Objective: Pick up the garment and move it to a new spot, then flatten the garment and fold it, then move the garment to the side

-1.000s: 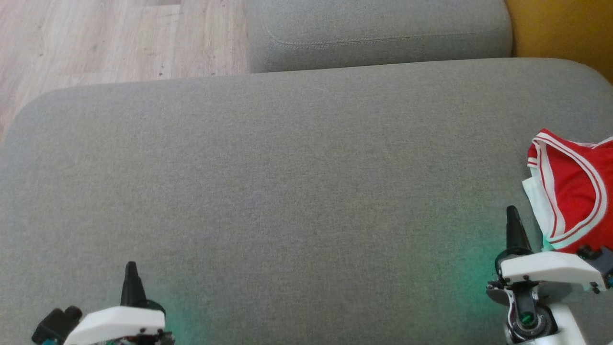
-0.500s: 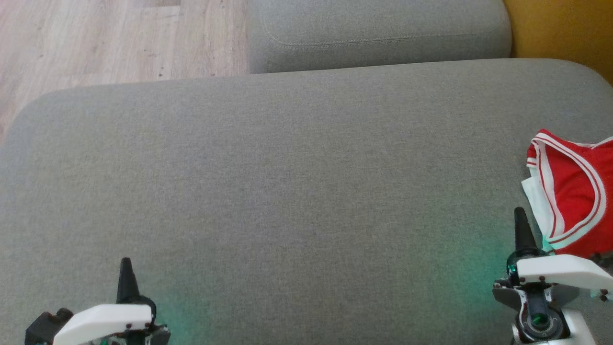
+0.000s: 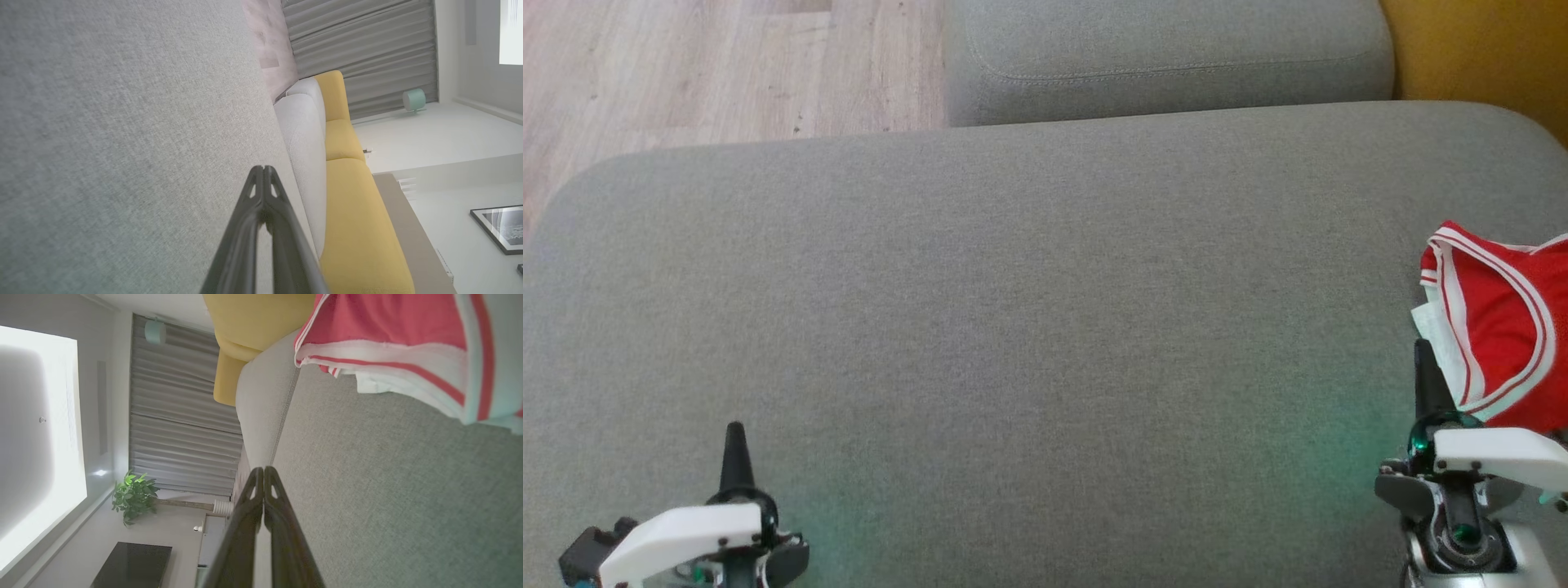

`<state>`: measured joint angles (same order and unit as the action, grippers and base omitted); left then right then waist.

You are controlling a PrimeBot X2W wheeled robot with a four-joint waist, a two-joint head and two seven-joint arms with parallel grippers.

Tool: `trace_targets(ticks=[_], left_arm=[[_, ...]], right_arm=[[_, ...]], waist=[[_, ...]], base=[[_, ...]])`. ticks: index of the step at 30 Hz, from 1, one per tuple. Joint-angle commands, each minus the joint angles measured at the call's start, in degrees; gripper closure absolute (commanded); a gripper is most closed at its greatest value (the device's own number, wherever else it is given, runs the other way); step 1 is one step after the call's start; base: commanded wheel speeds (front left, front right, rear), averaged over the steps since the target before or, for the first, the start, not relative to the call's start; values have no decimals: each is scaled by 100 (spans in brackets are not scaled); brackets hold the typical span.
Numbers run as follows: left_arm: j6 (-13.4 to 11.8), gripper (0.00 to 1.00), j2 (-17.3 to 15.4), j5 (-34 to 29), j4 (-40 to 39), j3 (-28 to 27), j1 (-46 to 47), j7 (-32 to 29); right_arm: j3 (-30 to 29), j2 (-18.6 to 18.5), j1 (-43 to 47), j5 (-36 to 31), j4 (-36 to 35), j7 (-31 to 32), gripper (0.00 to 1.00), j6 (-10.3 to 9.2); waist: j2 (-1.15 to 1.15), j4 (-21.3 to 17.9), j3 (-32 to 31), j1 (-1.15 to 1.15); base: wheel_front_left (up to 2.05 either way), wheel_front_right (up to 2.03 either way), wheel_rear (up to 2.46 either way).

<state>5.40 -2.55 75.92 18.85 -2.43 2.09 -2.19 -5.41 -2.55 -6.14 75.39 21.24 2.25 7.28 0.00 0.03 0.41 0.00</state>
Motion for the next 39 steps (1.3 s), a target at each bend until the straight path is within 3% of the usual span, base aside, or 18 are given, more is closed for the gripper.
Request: trace_targets(ticks=[1,23,39], left_arm=[[59,100,-28,182,-239,-220,297,-54],[209,100,-32,1626,-478,-407,411,-429],[209,100,-32,1626,-479,-407,410,-428]], right_arm=[[66,-28,-94,206,-276,51,100,17],[-112,-32,-5,1677,-722,424,100,21],[-111,-32,-5,1677,-722,424,100,21]], waist=[[0,0,-1,0],[0,-3,-23,0],[0,-3,-23,0]], base=[[0,0,0],[0,0,0],[0,0,0]])
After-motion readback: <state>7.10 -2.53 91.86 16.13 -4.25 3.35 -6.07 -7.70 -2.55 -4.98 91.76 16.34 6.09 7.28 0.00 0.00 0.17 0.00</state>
